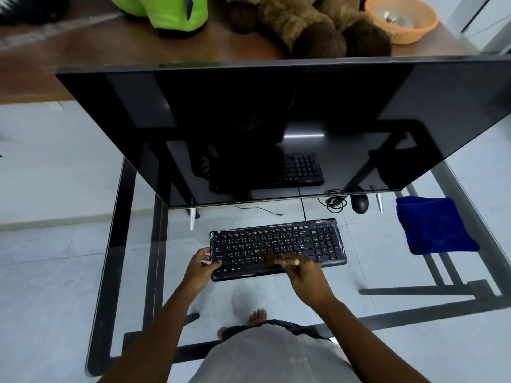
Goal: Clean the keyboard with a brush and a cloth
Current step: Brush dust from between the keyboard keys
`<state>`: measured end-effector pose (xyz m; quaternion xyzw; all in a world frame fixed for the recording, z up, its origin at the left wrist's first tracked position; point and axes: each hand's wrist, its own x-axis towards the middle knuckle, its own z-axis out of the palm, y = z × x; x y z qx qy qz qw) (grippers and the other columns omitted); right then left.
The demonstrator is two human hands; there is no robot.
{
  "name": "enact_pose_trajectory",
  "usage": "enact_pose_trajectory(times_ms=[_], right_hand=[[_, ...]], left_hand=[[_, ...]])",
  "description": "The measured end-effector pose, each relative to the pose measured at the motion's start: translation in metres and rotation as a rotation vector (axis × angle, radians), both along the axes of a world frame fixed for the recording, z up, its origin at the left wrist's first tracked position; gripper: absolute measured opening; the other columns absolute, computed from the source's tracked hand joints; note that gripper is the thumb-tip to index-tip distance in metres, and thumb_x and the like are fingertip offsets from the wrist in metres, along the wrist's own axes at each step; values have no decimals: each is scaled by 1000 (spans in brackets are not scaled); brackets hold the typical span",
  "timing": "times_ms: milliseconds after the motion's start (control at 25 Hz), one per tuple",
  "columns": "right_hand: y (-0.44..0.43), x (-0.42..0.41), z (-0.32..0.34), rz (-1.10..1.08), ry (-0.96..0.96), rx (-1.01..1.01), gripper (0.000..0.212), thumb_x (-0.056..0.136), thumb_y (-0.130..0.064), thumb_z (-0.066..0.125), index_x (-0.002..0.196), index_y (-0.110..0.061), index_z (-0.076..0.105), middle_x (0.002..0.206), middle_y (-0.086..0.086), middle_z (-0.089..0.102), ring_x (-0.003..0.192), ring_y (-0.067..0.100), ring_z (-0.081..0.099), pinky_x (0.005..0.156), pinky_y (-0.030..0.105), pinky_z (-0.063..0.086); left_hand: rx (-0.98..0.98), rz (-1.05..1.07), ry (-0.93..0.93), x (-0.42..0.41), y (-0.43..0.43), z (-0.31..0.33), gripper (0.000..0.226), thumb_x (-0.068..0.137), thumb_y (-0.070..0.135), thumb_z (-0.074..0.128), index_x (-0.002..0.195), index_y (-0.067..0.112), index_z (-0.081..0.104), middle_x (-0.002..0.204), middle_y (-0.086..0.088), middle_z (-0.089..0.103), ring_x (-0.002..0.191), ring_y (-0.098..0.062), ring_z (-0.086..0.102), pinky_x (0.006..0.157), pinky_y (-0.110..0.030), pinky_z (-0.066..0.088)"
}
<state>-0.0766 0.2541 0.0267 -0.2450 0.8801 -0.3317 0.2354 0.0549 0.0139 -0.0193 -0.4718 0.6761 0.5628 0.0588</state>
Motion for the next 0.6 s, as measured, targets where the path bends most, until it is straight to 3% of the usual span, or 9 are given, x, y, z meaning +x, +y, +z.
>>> enact_pose_trajectory(times_ms=[80, 200, 280, 360, 480, 600], right_hand=[[-2, 3, -2, 42, -17, 11, 19, 94, -24, 59, 108, -21, 72, 88, -22, 64, 60, -9, 54, 61, 12, 42], [-7, 3, -2, 7, -14, -11, 20, 94, -23, 59, 108, -19, 72, 86, -17, 68, 56, -10, 53, 56, 4, 37], [-10, 4, -3, 71, -14, 0, 21, 94, -25, 59, 109, -20, 73, 98, -14, 71, 60, -13, 53, 60, 1, 37], [-13, 5, -1, 17, -13, -24, 21, 93, -23, 60, 109, -17, 72, 93, -8, 73, 60, -7, 56, 58, 2, 38], [-16, 8, -5, 67, -30, -35, 23, 94, -29, 59, 111, -21, 72, 106, -9, 73, 79, -2, 65, 69, 11, 48], [-22, 9, -4, 55, -36, -51, 23, 94, -24, 60, 113, -18, 70, 97, -12, 71, 71, -12, 60, 63, 3, 42]], left_hand=[[-6, -4, 2, 0, 0, 0, 36, 87, 14, 66, 120, 16, 52, 108, -6, 55, 80, -11, 55, 62, -22, 43], [0, -6, 8, 0, -1, -1, 36, 87, 14, 66, 120, 16, 52, 108, -6, 56, 80, -12, 55, 62, -21, 43], [-4, -7, 6, 0, -1, -2, 37, 87, 14, 67, 121, 16, 52, 109, -7, 56, 82, -14, 56, 62, -22, 43], [-1, -2, 11, 1, -1, -3, 38, 86, 13, 67, 121, 14, 53, 108, -7, 56, 82, -15, 56, 62, -22, 43], [-7, 0, 8, 1, -2, -4, 38, 86, 13, 67, 122, 14, 53, 107, -8, 56, 81, -14, 55, 62, -22, 43], [5, 3, 7, 0, -3, -5, 39, 86, 13, 67, 122, 15, 53, 108, -7, 56, 83, -16, 56, 61, -22, 44]])
